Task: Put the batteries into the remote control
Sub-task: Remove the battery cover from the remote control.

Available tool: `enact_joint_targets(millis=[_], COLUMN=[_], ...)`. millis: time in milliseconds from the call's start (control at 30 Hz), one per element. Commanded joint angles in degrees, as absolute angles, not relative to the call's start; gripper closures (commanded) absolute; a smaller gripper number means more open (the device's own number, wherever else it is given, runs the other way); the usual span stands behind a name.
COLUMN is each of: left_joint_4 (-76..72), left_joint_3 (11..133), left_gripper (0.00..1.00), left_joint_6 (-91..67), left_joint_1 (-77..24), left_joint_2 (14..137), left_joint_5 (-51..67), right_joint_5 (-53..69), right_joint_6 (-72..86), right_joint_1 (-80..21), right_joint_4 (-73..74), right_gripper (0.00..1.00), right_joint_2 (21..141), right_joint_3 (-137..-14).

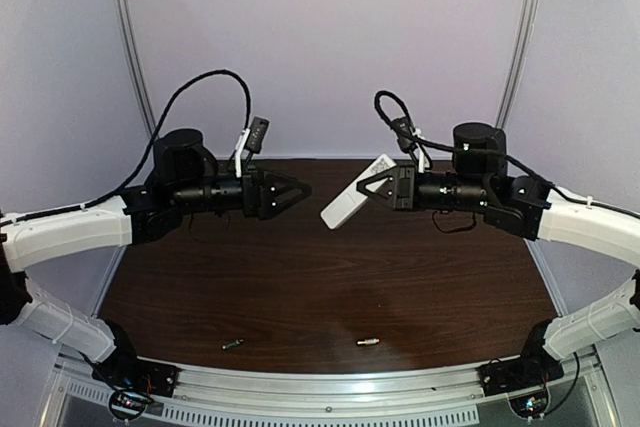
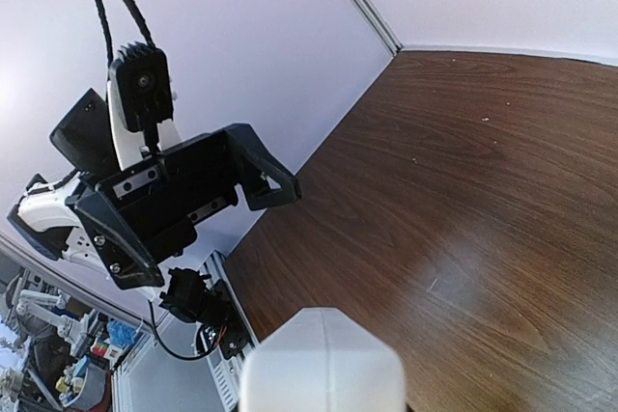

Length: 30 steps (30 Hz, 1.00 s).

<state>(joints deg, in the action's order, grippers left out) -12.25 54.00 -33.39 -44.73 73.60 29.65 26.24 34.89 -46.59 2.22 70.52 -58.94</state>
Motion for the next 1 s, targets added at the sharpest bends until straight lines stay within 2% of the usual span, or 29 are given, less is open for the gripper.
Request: enact_joint_targets(millis=[0, 233, 633, 967], left_joint_4=[-22.55, -25.89, -31.19, -32.56], left_joint_3=[51.05, 52.71, 54.9, 55.47], left_gripper=[0.04, 0.13, 0.15, 0.24], left_joint_6=[-48.47, -53.01, -56.85, -59.08], left_joint_1=[-45.0, -47.2, -49.48, -49.48], left_joint_2=[77.0, 82.49, 88.79, 89.61], left_joint_5=[27.76, 26.61, 26.38, 24.08], right_joint_5=[20.84, 20.15, 21.5, 22.17], right_joint_6=[39.34, 40.2, 41.76, 41.92], right_joint_1=[-46.61, -46.54, -46.59, -46.59], right_joint_4=[-5.7, -7.8, -10.97, -11.45], right_gripper=[1.0, 1.0, 1.0, 1.0], right_joint_2=[70.44, 71.65, 72.77, 72.61], right_joint_3=[-57.16, -56.63, -54.67, -54.14])
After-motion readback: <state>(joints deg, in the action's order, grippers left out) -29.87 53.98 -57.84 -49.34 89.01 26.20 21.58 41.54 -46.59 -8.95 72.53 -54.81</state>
